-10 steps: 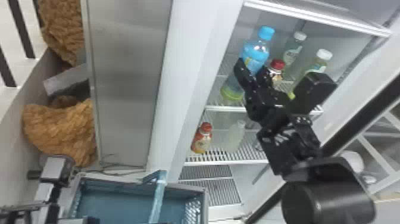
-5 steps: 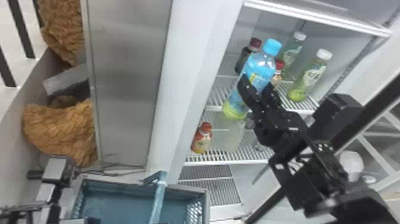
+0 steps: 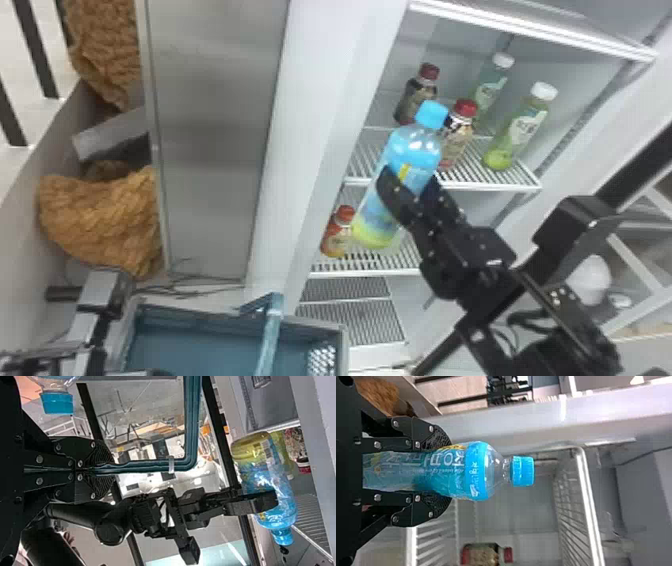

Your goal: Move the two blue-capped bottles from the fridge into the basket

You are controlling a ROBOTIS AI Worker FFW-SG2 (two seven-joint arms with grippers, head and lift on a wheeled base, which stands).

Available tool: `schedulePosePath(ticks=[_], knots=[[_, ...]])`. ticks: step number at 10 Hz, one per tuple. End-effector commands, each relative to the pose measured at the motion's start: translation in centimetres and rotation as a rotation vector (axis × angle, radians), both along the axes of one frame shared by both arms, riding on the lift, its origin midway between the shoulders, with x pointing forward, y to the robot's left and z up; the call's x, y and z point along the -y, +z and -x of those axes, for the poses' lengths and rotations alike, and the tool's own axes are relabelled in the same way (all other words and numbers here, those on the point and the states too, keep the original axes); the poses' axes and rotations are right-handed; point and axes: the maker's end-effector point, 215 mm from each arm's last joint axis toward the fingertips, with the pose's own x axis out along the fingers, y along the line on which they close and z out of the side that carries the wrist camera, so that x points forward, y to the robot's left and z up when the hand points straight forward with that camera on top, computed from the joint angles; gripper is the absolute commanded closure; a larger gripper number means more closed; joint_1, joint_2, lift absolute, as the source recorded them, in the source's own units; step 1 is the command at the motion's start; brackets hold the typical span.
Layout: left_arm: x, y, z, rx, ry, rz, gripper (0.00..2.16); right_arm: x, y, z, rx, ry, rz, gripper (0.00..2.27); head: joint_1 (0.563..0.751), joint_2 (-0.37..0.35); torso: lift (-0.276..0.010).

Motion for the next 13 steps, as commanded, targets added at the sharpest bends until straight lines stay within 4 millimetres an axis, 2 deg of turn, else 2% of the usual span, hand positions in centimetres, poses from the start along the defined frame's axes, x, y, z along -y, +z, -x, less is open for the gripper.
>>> schedulePosePath(ticks=[1, 3, 6, 8, 9, 11, 12, 13], knots=[[-0.2, -0.1, 0.0, -0.002, 0.002, -0.003, 1.21, -2.2, -0.9, 1.5, -0.04, 0.054, -0.025, 1.28, 0.695, -0.35, -0.076], [-0.3, -0.1, -0.2, -0.002, 0.007, -0.002, 1.21, -5.6, -1.9, 3.9, -0.1, 0.148, -0.072, 1.28, 0.695, -0.35, -0.076], [-1.1, -0.1, -1.0, -0.001, 0.035, -0.002, 1.21, -8.2, -3.3, 7.3, -0.184, 0.222, -0.117, 1.28, 0.695, -0.335, -0.076], [-0.9, 0.5, -0.7, -0.003, 0.029, 0.02, 1.21, -9.1, -4.6, 8.2, -0.219, 0.256, -0.131, 1.28, 0.695, -0.313, -0.076], [-0.5, 1.6, -0.1, -0.007, 0.008, 0.059, 1.21, -9.2, -5.6, 8.3, -0.238, 0.262, -0.132, 1.28, 0.695, -0.307, -0.076], [-0.2, 2.3, 0.4, -0.012, -0.011, 0.088, 1.21, -9.4, -7.3, 7.8, -0.249, 0.266, -0.142, 1.27, 0.695, -0.316, -0.076], [0.2, 3.1, 1.0, -0.017, -0.031, 0.12, 1.21, -9.7, -8.5, 7.4, -0.262, 0.286, -0.151, 1.1, 0.695, -0.32, -0.076], [0.5, 4.0, 1.5, -0.019, -0.05, 0.151, 1.21, -9.9, -9.8, 7.2, -0.278, 0.304, -0.159, 0.74, 0.695, -0.321, -0.076]])
